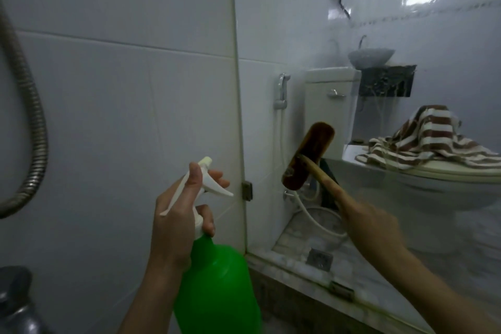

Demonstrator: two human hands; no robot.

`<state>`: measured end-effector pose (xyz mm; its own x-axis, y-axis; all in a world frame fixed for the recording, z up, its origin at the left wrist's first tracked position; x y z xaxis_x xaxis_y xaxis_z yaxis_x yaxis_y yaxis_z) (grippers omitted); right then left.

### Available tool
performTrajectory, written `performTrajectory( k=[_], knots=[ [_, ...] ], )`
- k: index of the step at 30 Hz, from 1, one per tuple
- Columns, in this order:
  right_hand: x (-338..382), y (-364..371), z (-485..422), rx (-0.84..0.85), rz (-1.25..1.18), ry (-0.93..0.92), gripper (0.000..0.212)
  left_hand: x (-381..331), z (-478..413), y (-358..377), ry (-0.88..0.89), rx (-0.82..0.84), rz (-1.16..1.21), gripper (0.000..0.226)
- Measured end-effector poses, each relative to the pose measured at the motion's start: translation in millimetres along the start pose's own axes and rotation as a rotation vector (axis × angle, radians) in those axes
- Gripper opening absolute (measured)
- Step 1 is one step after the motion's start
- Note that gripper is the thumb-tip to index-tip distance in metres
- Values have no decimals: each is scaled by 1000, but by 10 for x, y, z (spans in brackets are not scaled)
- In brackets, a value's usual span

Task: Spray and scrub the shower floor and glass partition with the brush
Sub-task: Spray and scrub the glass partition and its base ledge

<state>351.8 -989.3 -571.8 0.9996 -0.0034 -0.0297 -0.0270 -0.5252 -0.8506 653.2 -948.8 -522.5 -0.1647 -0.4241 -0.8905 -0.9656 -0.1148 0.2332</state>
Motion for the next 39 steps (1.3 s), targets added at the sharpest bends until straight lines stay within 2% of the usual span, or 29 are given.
performTrajectory(
  k=[5, 7, 9, 12, 13, 15, 17, 21, 24, 27, 31, 34, 37, 39],
  knots=[
    [772, 44, -693, 67, 7, -111, 80, 116, 19, 22, -18, -2, -16, 52],
    [742, 122, -704, 118, 49, -124, 80, 165, 24, 93, -32, 18, -9, 54],
    [393, 164, -344, 183, 65, -74, 78, 194, 18, 157, -47, 35, 5, 57],
    [-161, 94, 408, 112, 7, -3, 98, 199, -8, 236, -56, 62, 28, 56],
    [-243, 66, 537, 77, -24, -15, 99, 186, -20, 262, -53, 71, 37, 57],
    [-244, -40, 442, 88, -22, -21, 78, 147, -39, 333, -42, 81, 46, 58],
    [-36, -233, -63, 13, -14, -73, 59, 90, -37, 404, -11, 86, 33, 52],
    [161, -556, -798, -147, -96, -98, 61, -21, -26, 501, 22, 82, 45, 50],
    [-200, -523, -208, -223, -155, -12, 69, -78, -76, 602, 1, 89, 62, 52],
    [-590, -471, 506, -170, -242, 81, 61, -161, -210, 821, -18, 155, 37, 48],
    [-639, -874, -133, -335, -171, 36, 50, -379, -494, 1175, -90, 290, 9, 50],
    [-708, -1055, -367, -445, -215, 57, 53, -514, -564, 1266, -75, 319, 49, 51],
    [-896, -649, 383, -385, -256, 143, 63, -467, -469, 1162, -11, 273, 97, 52],
    [-914, -361, 922, -267, -286, 251, 69, -311, -368, 1090, -12, 239, 130, 55]
  ],
)
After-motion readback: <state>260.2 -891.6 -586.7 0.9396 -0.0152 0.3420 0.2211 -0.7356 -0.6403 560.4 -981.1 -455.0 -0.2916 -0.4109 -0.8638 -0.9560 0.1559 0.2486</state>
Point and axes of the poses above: each hand's wrist, its own z-axis away from the middle knuckle, its own y-axis out of the palm, x = y × z, the point moved 6 cm from there along -z, towards the middle knuckle, and after that the axes turned 1 degree about -y, right-handed, at the moved point
